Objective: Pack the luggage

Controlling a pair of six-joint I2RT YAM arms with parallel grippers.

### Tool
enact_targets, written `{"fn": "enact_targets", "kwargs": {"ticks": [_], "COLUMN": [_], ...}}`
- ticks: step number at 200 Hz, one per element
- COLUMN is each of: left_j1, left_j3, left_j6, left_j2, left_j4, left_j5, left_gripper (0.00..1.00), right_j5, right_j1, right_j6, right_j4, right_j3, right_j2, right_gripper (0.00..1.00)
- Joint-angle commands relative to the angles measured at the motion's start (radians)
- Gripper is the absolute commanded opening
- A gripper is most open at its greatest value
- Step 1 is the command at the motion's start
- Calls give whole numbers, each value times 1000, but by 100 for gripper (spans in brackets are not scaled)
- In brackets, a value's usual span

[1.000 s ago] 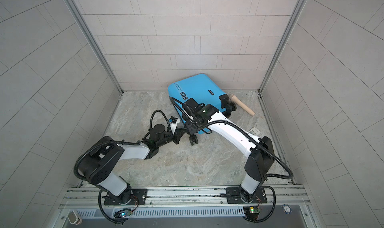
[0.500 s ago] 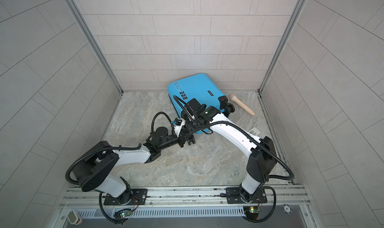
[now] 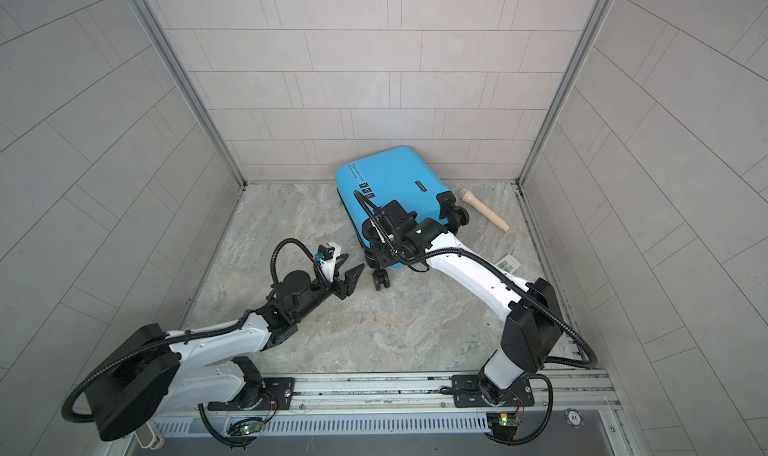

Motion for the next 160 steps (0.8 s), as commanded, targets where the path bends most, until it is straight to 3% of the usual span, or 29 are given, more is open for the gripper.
{"fn": "enact_targets", "kwargs": {"ticks": [1, 30, 81, 160], "left_j1": [9, 26, 26, 44], "left_j3": [36, 30, 59, 184], "left_j6": [36, 11, 65, 115], "left_j2": [4, 103, 314, 516], "left_j4": [-110, 14, 245, 345], "left_j5": [-81, -55, -88, -110], "left_gripper": [56, 73, 77, 74], "right_j5": [11, -5, -8, -10], "right_j1": [-4, -2, 1, 2], "right_j6": [-5, -2, 0, 3], "right_j4": [149, 153, 153, 150], "right_j3": [29, 25, 23, 28], "right_j2": [-109, -108, -104, -106], "right_gripper": [0, 0, 0, 0]}}
